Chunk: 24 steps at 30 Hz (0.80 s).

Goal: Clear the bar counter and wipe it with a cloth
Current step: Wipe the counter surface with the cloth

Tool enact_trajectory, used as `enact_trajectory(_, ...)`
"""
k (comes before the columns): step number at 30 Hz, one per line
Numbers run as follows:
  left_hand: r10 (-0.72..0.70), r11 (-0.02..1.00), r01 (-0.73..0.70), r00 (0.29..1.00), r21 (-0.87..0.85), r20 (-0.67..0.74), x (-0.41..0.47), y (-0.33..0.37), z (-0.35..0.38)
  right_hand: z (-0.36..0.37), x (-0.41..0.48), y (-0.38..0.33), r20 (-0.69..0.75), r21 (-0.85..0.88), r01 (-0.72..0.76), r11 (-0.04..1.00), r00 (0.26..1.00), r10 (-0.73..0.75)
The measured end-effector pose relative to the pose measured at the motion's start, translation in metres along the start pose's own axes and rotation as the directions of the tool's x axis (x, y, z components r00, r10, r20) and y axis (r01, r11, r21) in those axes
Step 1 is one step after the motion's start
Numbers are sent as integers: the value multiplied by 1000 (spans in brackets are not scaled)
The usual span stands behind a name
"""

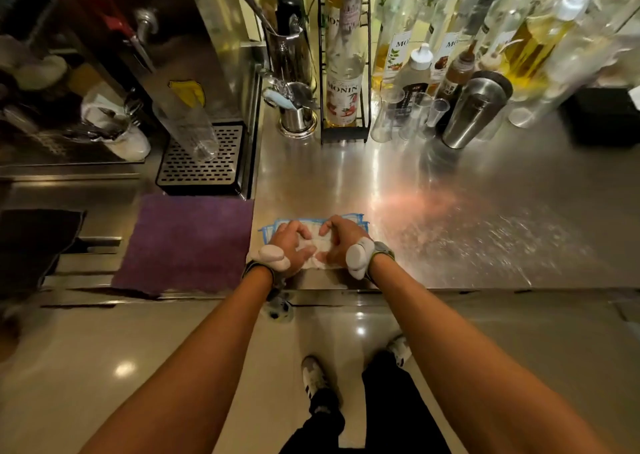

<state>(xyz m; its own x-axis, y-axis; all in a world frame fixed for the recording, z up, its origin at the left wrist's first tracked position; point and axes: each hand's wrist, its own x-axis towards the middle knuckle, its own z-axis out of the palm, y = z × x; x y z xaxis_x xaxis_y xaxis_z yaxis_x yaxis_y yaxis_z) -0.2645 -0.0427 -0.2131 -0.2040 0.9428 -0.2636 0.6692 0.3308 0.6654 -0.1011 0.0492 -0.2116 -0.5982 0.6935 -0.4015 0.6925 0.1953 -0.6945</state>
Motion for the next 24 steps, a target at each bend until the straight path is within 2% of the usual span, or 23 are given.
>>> enact_trajectory(5, 25, 999, -26, 999, 27, 33, 3, 32, 20, -23, -17, 27, -8, 31, -57, 998, 998, 57)
enact_trajectory(12, 18, 999, -20, 997, 39, 74, 25, 83, 47, -68, -25, 70, -11, 83, -57, 995, 998, 58)
enact_trajectory(17, -2, 1000, 1, 997, 17, 79, 58, 130, 72, -115, -25, 105, -40, 107, -50, 993, 998, 55)
enact_trajectory(20, 12, 999, -9, 998, -37, 60, 79, 164, 91, -151, -21, 130, -50, 124, -54, 991, 997, 60)
enact_trajectory(24, 42, 999, -41, 998, -25, 56, 106, 204, 116, -193, -22, 165, -85, 123, -68, 990, 993, 78)
